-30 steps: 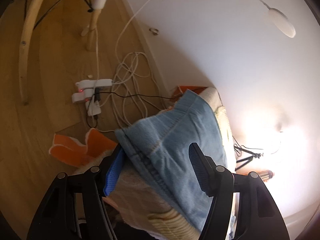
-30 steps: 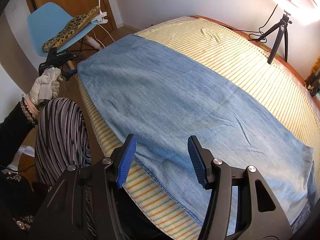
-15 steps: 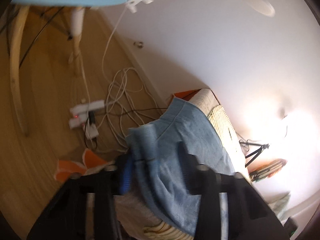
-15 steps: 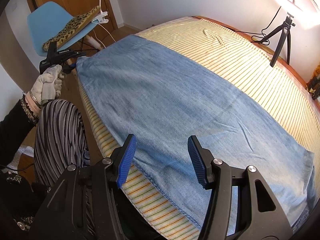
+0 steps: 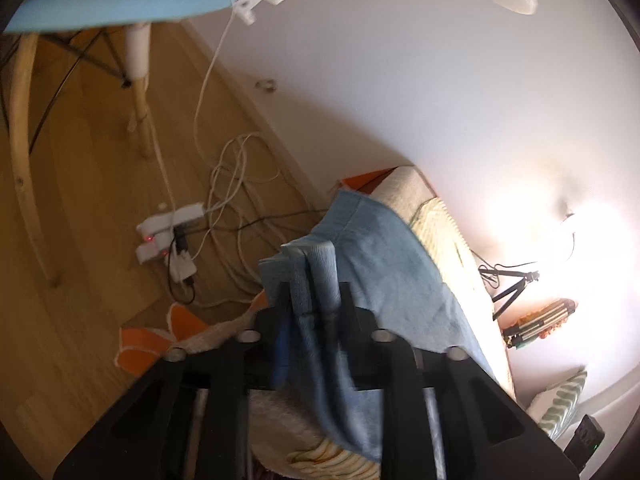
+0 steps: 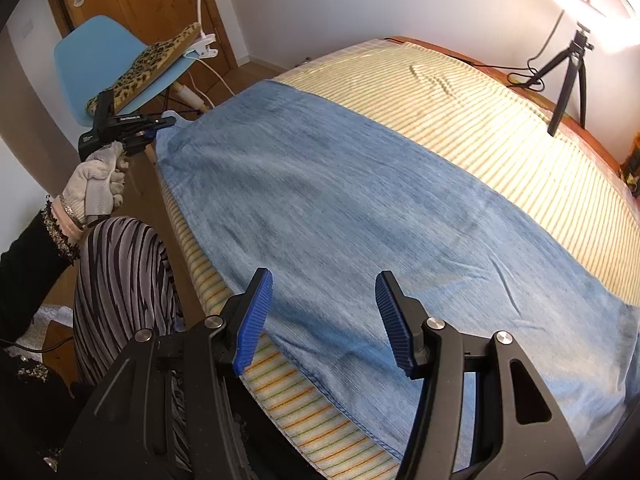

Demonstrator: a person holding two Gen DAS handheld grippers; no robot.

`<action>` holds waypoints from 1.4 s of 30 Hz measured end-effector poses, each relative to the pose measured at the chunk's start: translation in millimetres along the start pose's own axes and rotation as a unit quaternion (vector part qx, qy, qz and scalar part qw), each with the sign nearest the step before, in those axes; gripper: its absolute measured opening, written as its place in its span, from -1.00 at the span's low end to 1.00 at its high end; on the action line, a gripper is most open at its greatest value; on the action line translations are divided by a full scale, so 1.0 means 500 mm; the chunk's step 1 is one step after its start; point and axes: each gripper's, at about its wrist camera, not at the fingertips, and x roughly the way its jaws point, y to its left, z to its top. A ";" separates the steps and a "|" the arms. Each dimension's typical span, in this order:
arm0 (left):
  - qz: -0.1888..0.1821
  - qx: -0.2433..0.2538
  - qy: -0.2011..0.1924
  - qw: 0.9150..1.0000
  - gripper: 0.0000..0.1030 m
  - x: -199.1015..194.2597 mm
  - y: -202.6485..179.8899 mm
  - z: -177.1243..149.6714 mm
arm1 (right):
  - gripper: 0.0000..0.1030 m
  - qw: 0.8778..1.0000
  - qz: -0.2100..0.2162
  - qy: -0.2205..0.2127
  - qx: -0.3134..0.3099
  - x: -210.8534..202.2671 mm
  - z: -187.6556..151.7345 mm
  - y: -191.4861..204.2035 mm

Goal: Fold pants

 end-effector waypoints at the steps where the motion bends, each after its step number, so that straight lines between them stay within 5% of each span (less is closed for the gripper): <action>1: 0.001 -0.007 0.002 1.000 -0.43 0.004 0.006 0.000 | 0.10 1.000 0.000 0.000 -0.002 0.000 0.004 0.002; 4: -0.003 -0.027 0.002 1.000 -0.49 0.011 0.020 -0.002 | 0.10 1.000 -0.002 -0.005 -0.002 -0.004 0.015 0.005; 6: -0.007 -0.023 -0.003 1.000 -0.72 0.009 0.014 0.001 | 0.09 1.000 -0.003 -0.012 0.001 -0.009 0.022 0.006; 16: -0.068 0.089 -0.010 0.994 -0.75 -0.028 -0.144 0.011 | 0.10 0.997 0.003 -0.039 0.063 -0.005 0.046 -0.035; 20: -0.099 0.153 0.018 0.983 -0.75 -0.028 -0.228 -0.020 | 0.10 0.994 0.032 -0.046 0.097 0.002 0.079 -0.060; 26: -0.123 0.225 0.072 0.964 -0.75 -0.004 -0.309 -0.078 | 0.49 0.984 0.117 -0.057 0.119 0.048 0.174 -0.061; 33: -0.139 0.249 0.098 0.953 -0.75 0.013 -0.343 -0.104 | 0.56 0.955 0.243 -0.010 0.168 0.203 0.325 -0.046; 42: -0.137 0.311 0.137 0.931 -0.75 0.020 -0.382 -0.147 | 0.57 0.946 0.257 0.054 0.190 0.356 0.414 -0.024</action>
